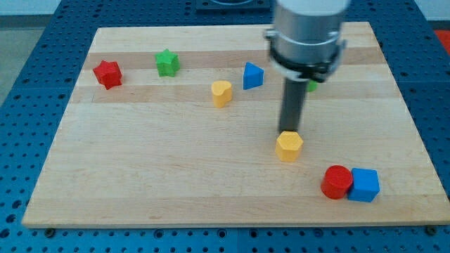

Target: Move the yellow hexagon top of the red circle

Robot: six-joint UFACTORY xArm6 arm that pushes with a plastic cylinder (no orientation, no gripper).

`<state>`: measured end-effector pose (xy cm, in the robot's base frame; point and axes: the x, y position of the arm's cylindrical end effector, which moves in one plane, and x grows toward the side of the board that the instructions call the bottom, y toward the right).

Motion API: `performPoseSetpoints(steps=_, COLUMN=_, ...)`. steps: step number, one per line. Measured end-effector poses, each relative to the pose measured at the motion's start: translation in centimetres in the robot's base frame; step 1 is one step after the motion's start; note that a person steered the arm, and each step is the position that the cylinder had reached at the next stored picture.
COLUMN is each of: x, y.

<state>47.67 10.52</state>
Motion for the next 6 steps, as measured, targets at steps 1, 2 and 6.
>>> performPoseSetpoints(steps=1, x=-0.2, y=-1.5)
performPoseSetpoints(steps=2, x=-2.0, y=-6.9)
performPoseSetpoints(steps=6, x=3.9, y=2.6)
